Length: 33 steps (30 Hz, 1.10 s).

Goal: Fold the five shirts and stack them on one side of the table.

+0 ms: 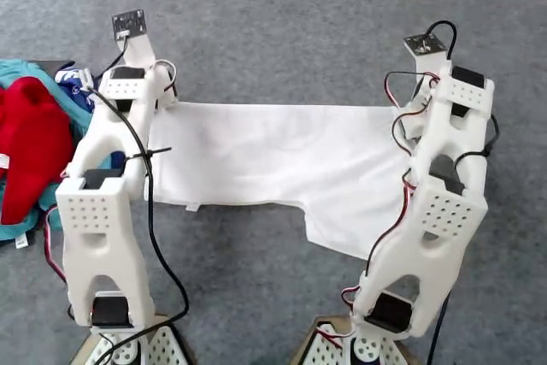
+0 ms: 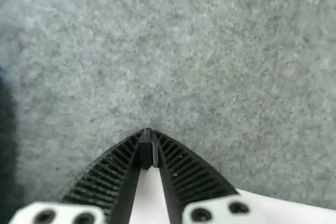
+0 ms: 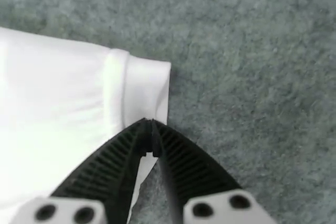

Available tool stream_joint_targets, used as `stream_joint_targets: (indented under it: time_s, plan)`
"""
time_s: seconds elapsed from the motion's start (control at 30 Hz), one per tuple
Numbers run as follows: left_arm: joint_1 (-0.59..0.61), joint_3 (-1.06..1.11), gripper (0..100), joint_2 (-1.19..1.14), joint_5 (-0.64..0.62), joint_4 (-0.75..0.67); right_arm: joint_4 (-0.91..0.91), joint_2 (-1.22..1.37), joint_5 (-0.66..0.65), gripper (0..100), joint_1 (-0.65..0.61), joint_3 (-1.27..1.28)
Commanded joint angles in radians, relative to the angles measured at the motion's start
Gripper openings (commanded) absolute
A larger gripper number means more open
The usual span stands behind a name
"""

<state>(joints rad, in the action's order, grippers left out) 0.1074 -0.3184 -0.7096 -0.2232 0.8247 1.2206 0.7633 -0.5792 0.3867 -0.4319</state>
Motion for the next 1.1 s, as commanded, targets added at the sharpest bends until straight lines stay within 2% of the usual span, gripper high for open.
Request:
stream_joint_targets:
  time_s: [0.0, 0.3, 0.63, 0.8, 1.07]
  plan:
    - [0.035, -0.173, 3, -0.052, -0.003, 0.069, -0.015, -0.001, -0.002, 1.5, 0.020, 0.005]
    - [0.119, -0.401, 3, -0.157, -0.011, 0.249, -0.015, 0.001, -0.002, 1.5, 0.020, 0.005]
    - [-0.012, -0.774, 3, -0.167, -0.009, 0.608, -0.012, 0.016, -0.002, 1.5, 0.020, -0.004]
    - [-0.028, -0.779, 3, -0.178, -0.003, 0.620, -0.012, 0.016, -0.002, 1.5, 0.020, -0.005]
    - [-0.031, -0.789, 3, -0.361, -0.008, 0.620, -0.012, 0.016, -0.002, 1.5, 0.020, -0.005]
